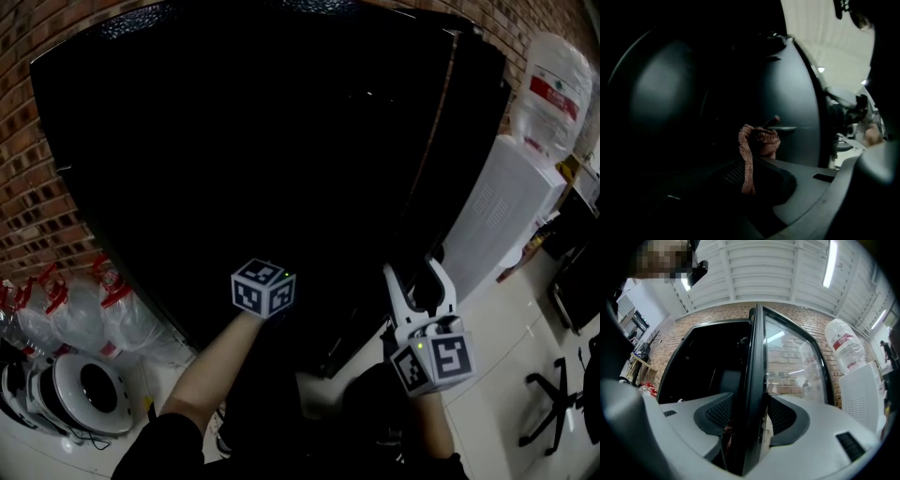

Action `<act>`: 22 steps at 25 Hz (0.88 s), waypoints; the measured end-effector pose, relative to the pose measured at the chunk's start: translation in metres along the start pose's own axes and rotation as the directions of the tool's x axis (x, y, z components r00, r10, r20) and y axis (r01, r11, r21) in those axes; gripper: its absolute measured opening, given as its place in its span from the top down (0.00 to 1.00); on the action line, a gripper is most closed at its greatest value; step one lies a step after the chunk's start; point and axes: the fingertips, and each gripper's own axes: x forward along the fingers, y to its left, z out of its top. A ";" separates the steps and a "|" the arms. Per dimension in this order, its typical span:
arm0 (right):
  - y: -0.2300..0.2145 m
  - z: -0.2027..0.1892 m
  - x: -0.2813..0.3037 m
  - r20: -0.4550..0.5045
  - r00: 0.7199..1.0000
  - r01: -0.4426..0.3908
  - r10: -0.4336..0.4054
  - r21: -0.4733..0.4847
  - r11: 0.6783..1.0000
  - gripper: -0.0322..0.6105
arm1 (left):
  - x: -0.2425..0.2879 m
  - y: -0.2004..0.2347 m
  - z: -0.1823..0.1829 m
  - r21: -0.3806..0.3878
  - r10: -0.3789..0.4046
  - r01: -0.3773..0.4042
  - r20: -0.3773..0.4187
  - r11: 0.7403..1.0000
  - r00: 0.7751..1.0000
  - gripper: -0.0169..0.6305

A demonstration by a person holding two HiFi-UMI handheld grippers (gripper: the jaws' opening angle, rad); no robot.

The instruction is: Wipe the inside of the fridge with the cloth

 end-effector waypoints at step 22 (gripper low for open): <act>0.001 -0.003 -0.002 -0.008 1.000 -0.025 0.024 -0.027 0.999 0.59 | 0.045 0.101 0.000 0.000 0.189 -0.189 -0.043 0.982 0.981 0.91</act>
